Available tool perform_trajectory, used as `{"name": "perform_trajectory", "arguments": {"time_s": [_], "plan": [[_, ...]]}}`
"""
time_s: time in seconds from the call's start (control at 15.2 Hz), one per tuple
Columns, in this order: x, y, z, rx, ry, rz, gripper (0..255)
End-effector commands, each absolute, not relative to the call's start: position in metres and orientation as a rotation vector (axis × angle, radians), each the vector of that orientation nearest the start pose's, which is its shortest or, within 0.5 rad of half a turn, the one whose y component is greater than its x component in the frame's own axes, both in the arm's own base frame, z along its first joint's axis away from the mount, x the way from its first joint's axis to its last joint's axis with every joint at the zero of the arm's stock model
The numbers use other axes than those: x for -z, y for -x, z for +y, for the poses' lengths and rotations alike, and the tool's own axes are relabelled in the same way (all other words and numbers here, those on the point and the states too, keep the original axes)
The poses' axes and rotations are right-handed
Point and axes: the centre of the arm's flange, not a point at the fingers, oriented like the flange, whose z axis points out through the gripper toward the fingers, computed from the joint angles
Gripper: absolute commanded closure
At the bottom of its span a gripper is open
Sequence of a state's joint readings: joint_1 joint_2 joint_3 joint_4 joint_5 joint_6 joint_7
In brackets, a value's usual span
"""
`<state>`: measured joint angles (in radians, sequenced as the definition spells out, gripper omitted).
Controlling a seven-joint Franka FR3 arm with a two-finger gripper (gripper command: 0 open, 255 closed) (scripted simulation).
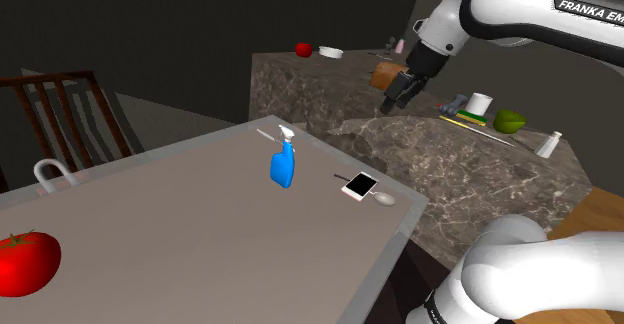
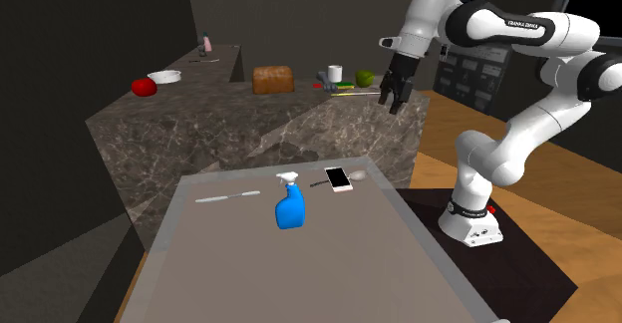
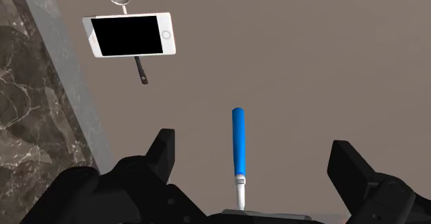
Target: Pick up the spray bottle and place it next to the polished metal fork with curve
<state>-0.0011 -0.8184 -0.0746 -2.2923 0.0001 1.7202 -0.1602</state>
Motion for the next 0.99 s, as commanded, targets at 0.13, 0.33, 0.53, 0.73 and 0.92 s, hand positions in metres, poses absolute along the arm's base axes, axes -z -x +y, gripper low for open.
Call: {"name": "perform_trajectory", "arguments": {"time_s": [0.13,0.33,0.53,0.73,0.92], "plan": [[-0.635,-0.336,-0.028,0.361,3.091,-0.157,0],[-0.618,-0.375,-0.021,0.322,3.100,-0.157,0],[-0.601,-0.413,-0.013,0.283,3.108,-0.158,0],[-0.582,-0.451,-0.006,0.244,3.115,-0.158,0],[-0.562,-0.489,0.001,0.205,3.122,-0.159,0]]}}
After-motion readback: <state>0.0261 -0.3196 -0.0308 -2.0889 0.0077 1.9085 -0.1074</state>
